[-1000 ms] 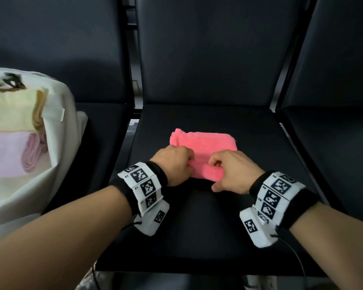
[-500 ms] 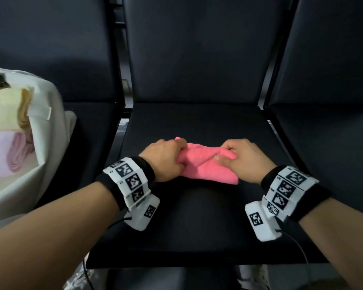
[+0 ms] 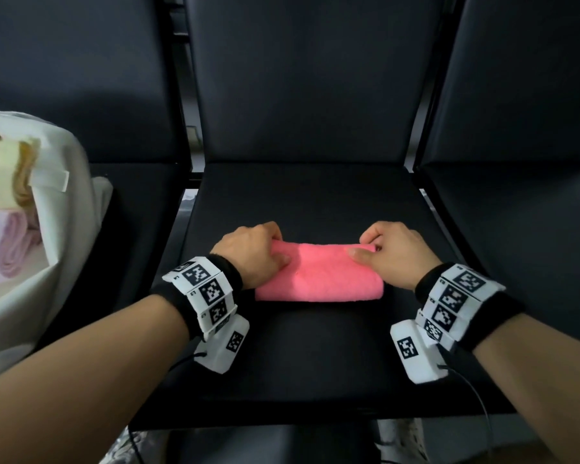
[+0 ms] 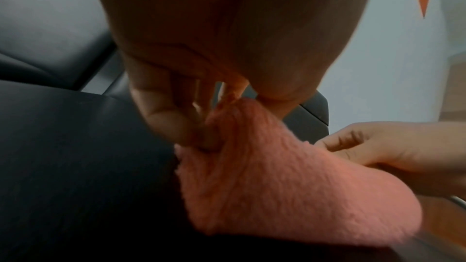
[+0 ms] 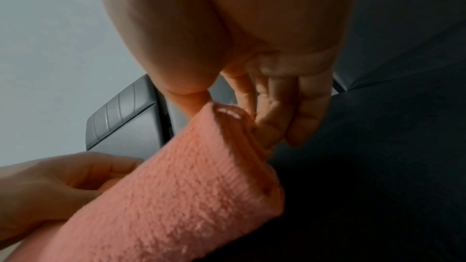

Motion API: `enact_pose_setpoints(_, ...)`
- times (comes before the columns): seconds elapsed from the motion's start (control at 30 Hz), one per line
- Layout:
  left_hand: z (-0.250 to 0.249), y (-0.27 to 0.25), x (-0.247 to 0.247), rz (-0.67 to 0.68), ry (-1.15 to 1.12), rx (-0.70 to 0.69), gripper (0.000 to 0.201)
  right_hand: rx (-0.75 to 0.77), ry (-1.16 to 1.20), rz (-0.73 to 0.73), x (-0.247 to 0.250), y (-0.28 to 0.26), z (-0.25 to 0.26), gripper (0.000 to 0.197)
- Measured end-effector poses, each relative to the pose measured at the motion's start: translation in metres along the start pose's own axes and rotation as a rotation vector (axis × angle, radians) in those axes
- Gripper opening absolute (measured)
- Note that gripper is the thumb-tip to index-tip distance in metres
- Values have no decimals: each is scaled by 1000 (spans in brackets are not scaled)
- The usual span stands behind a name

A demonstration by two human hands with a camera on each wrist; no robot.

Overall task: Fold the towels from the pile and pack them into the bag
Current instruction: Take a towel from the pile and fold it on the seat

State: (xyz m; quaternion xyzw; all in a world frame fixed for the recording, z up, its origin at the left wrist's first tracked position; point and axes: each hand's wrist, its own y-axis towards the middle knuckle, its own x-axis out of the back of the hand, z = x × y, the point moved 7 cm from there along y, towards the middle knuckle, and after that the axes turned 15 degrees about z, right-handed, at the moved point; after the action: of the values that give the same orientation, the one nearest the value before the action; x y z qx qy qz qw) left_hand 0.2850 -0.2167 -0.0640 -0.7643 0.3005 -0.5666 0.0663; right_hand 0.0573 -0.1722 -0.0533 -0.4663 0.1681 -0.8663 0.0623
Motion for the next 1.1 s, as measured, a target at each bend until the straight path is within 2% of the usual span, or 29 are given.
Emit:
enact_pose_setpoints(0.1, -6, -2, 4, -75, -6, -50, 21, 31, -67, -79, 5, -5, 6, 33)
enact_pose_setpoints(0.23, -31, -11, 9, -199, 101, -225, 19, 209, -160, -147, 6, -18, 35, 21)
enact_pose_setpoints(0.33, -42, -16, 4, -221, 299, -250, 19, 280, -228, -37, -5, -25, 54, 16)
enact_pose_setpoints(0.43, -46, -21, 4, -296, 448, -248, 17, 262, -345, 109, -21, -26, 57, 23)
enact_pose_setpoints(0.57, -43, -19, 0, -155, 514, -192, 23, 207, -400, 139, -18, -26, 54, 37)
enact_pose_setpoints(0.67, -44, -21, -2, -66, 469, -152, 29, 176, -427, 203, -20, -28, 49, 54)
enact_pose_setpoints(0.8, -40, -19, -13, 90, 478, -111, 77, 161, -468, 275, -27, -32, 46, 75)
enact_pose_setpoints(0.87, -40, -18, -17, 102, 536, -110, 88, 152, -489, 279, -28, -32, 46, 77)
enact_pose_setpoints(0.97, -43, -17, -18, 79, 559, -127, 79, 144, -527, 259, -30, -32, 48, 76)
enact_pose_setpoints(1.1, -46, -17, -12, 35, 530, -146, 49, 135, -598, 212, -38, -29, 52, 66)
